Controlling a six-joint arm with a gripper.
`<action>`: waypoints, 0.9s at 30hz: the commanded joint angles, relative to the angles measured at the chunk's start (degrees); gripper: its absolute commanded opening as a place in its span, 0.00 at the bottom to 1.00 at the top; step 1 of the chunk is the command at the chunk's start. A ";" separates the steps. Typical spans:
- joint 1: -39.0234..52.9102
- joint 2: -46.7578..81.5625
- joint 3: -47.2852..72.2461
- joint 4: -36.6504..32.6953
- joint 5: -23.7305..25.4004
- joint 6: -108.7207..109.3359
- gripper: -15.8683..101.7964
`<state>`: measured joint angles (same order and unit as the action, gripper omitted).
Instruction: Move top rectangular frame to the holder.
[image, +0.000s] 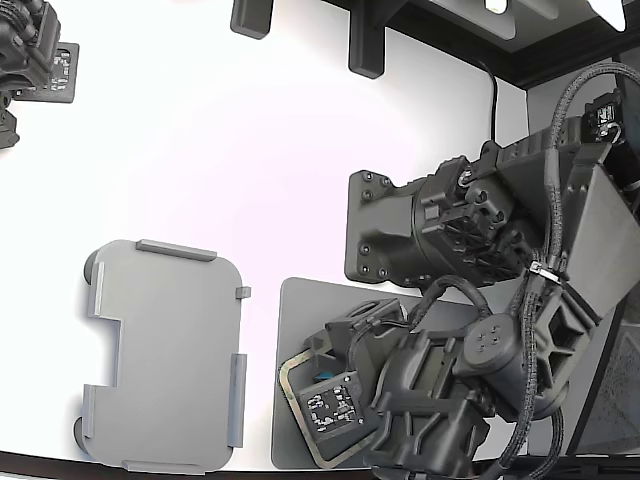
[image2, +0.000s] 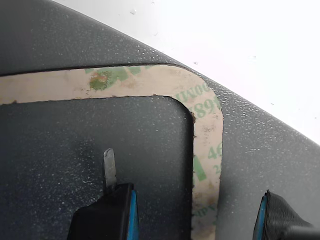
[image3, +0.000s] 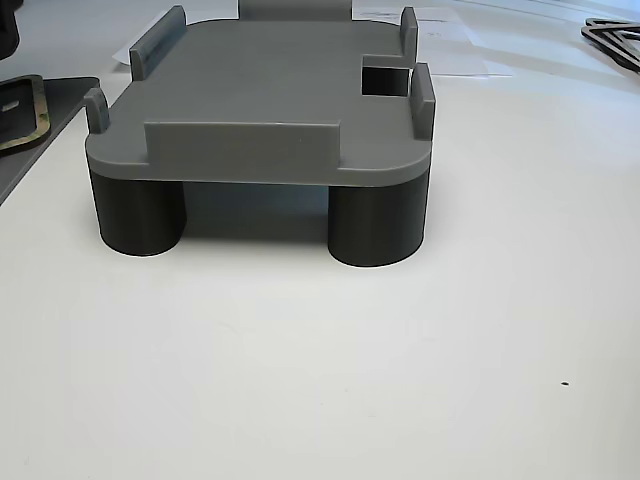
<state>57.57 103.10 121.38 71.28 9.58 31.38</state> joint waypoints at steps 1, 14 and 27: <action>-0.79 1.41 -0.62 -0.09 -0.09 -0.35 0.96; -0.79 1.49 0.18 1.41 -0.53 -3.78 0.94; -1.32 0.44 0.00 0.97 0.00 -4.66 0.83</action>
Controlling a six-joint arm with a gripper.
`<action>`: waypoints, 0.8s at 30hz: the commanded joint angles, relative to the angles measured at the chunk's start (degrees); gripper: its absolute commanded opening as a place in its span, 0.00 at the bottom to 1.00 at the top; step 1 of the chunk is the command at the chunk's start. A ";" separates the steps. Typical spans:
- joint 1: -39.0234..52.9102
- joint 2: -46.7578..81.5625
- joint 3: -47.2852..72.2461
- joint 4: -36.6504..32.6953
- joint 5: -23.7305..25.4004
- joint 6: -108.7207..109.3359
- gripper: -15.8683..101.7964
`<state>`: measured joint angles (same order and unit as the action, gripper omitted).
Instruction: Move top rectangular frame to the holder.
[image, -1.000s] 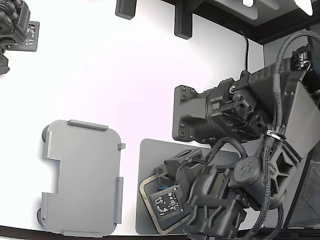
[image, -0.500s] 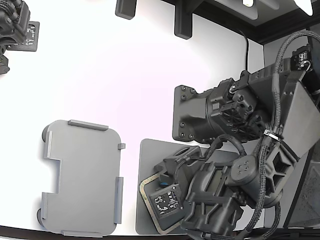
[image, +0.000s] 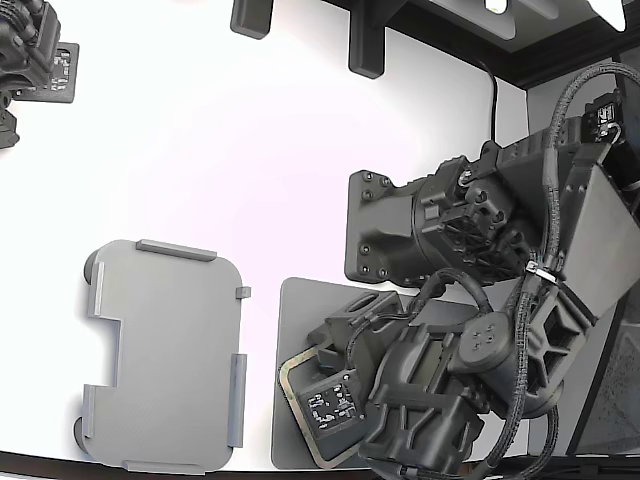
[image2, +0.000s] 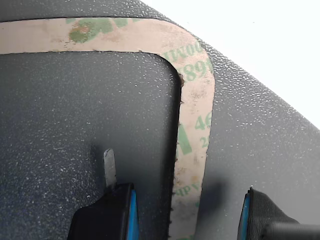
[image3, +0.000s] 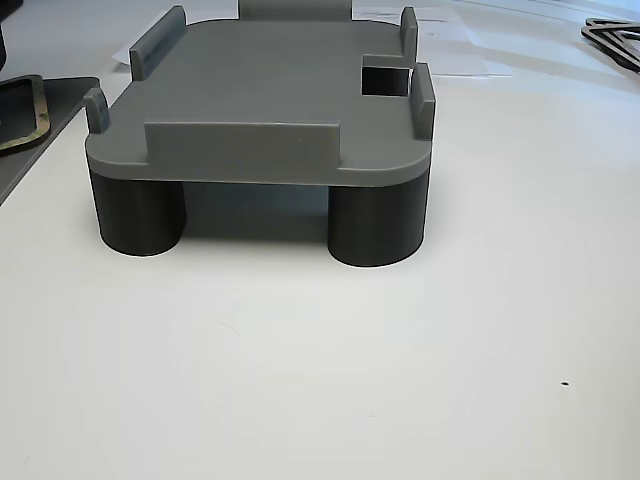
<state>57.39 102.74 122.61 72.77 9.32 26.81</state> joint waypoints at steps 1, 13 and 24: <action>-1.32 0.70 -1.05 -0.79 0.26 -0.18 0.82; -2.02 0.35 -0.44 -1.05 1.23 -0.35 0.40; -2.02 0.62 -1.41 0.70 0.97 -0.26 0.04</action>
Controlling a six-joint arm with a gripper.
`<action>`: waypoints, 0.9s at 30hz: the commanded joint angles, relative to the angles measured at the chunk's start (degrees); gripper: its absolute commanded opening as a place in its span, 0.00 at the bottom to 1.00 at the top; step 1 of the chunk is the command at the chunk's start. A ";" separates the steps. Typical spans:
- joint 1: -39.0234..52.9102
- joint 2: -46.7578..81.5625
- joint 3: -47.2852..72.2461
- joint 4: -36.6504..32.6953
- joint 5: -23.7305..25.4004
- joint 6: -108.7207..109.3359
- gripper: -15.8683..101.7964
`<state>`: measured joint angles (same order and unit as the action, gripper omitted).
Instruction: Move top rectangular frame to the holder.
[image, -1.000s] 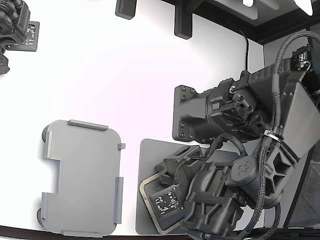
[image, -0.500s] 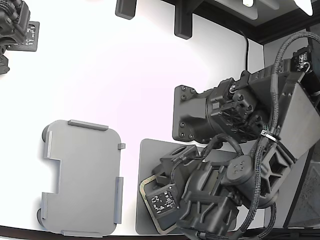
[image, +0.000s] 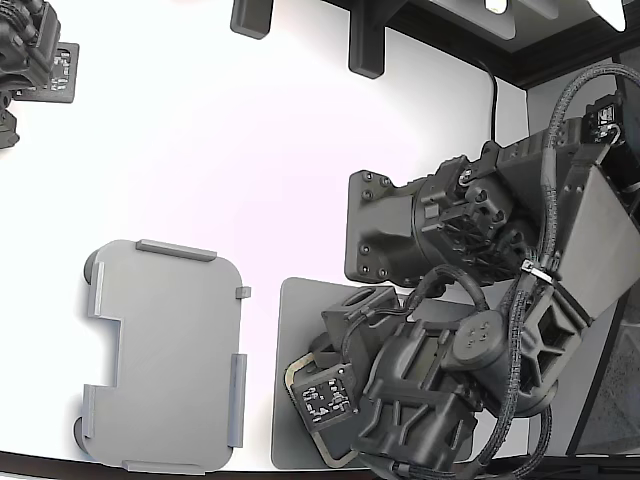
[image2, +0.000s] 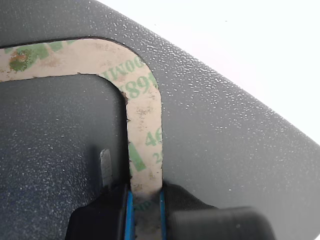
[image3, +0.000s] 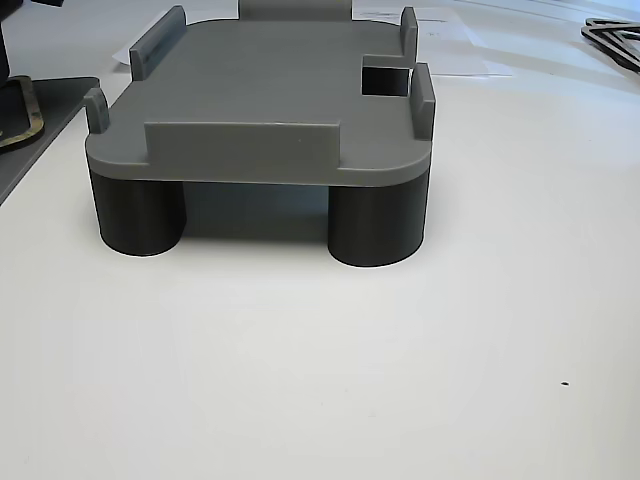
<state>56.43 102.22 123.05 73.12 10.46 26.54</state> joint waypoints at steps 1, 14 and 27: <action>-1.05 1.14 -2.37 0.97 -0.18 0.00 0.04; -2.29 9.32 -22.76 18.72 1.76 21.80 0.04; -5.98 3.69 -31.73 21.62 18.81 71.37 0.04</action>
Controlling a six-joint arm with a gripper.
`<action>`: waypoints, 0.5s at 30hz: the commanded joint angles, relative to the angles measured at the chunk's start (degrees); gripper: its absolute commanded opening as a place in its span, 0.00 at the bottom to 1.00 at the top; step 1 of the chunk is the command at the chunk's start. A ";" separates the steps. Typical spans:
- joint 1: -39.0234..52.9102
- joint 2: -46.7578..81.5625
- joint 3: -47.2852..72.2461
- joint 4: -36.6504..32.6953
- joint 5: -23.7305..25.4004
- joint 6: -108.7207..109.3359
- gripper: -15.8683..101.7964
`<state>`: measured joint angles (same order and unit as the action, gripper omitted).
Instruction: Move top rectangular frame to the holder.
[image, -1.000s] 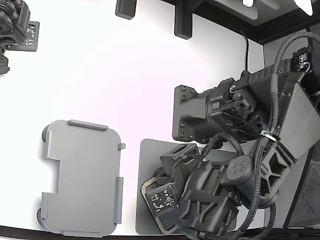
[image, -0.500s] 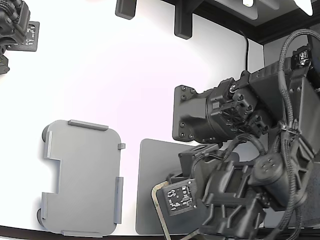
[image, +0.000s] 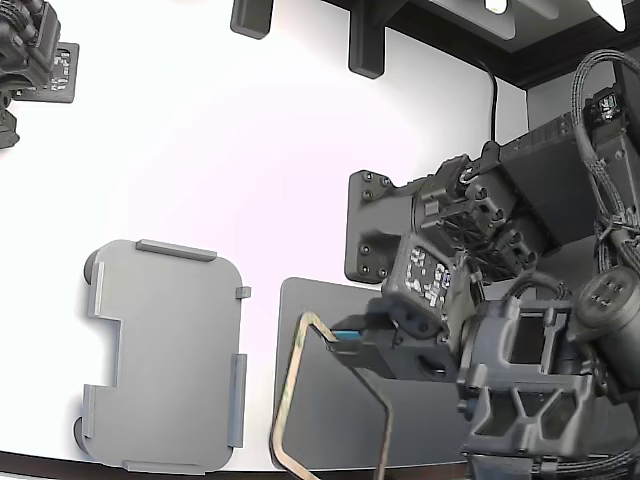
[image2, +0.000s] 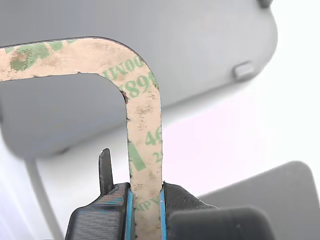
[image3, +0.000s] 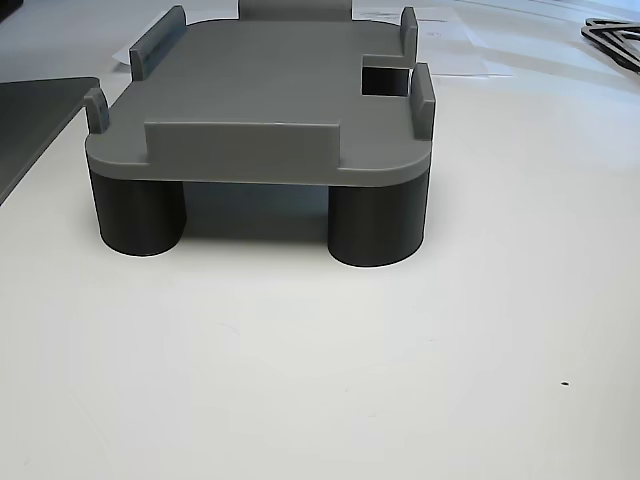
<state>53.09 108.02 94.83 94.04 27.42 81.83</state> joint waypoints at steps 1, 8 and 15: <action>-3.87 -4.04 -4.83 0.70 1.67 21.18 0.04; -11.95 -14.33 -14.06 0.79 -4.04 41.13 0.04; -15.82 -18.72 -17.05 0.79 -9.76 45.35 0.04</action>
<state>38.23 88.42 79.54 94.31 18.54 126.39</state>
